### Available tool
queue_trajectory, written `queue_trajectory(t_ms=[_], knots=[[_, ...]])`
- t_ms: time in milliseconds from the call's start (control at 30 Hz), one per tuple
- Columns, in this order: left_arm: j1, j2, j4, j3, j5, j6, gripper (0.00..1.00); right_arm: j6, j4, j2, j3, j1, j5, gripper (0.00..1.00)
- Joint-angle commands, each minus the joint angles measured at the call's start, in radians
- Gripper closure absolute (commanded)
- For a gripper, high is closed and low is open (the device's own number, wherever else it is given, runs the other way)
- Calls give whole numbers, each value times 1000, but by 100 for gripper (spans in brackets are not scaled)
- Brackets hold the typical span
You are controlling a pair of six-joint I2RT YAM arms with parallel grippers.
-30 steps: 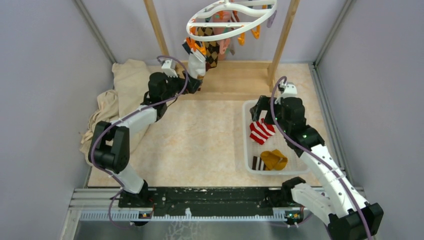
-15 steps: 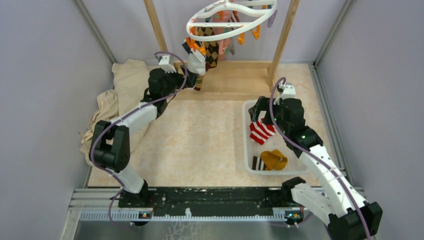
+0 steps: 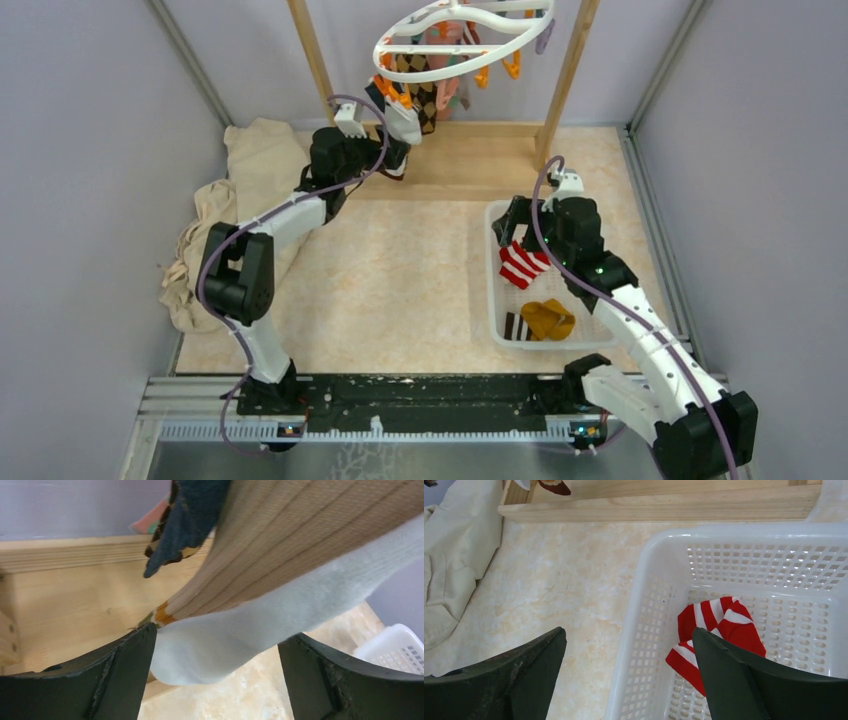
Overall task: Remove the socks clipped to the hanger
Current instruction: Remove the sock from the hanger.
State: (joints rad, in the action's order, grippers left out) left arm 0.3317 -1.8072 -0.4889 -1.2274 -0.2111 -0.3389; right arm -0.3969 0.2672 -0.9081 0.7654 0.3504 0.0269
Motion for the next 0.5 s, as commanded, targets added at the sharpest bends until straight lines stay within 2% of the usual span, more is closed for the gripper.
queue_trajectory(t_ms=[0,100,333,467], knots=[[43,-20,-12,-59,-60,20,9,-8,-69,-8,2,-17,20,3],[59,-13,-12,-44,-40,16,23,-9,-69,-5,-4,-19,22,3],[112,66,43,-19,-6,23,72,-18,-76,-10,-7,-21,43,3],[163,126,98,-9,37,43,77,-31,-89,-19,5,-21,69,4]])
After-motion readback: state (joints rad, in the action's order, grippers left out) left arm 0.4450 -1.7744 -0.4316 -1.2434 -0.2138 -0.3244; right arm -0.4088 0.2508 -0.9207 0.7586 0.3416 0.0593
